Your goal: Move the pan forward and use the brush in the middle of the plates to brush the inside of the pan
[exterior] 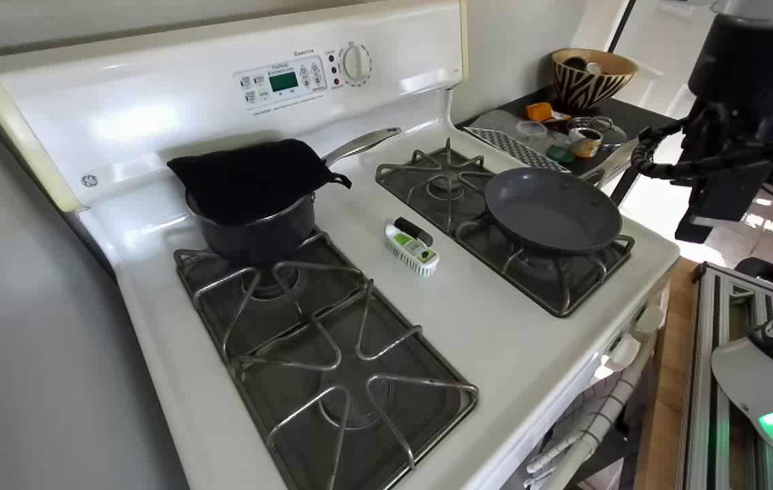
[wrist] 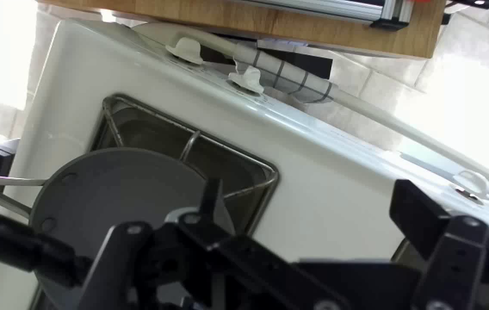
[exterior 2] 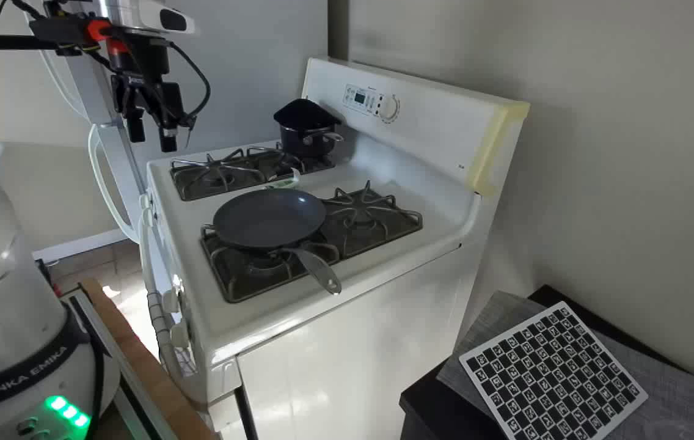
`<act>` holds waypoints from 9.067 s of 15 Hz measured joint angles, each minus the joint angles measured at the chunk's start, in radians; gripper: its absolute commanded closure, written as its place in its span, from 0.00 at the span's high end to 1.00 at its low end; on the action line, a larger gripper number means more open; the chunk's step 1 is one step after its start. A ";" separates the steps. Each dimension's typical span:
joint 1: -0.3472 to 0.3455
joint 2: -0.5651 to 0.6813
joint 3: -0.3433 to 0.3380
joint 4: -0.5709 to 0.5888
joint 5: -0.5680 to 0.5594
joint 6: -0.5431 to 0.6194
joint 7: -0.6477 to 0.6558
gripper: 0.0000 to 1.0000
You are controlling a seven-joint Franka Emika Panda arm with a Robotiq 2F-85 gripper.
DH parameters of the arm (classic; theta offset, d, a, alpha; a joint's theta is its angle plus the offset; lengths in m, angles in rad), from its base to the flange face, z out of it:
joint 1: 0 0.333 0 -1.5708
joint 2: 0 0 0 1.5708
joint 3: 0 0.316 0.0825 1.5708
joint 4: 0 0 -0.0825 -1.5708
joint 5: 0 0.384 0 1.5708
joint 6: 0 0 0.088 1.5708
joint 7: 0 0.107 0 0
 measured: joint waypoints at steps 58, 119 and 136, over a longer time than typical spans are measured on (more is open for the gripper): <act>-0.332 0.626 -0.055 0.091 -0.217 0.852 0.455 1.00; -0.161 0.904 -0.188 0.400 -0.446 0.752 0.773 0.00; -0.106 0.988 -0.234 0.507 -0.482 0.753 0.810 0.00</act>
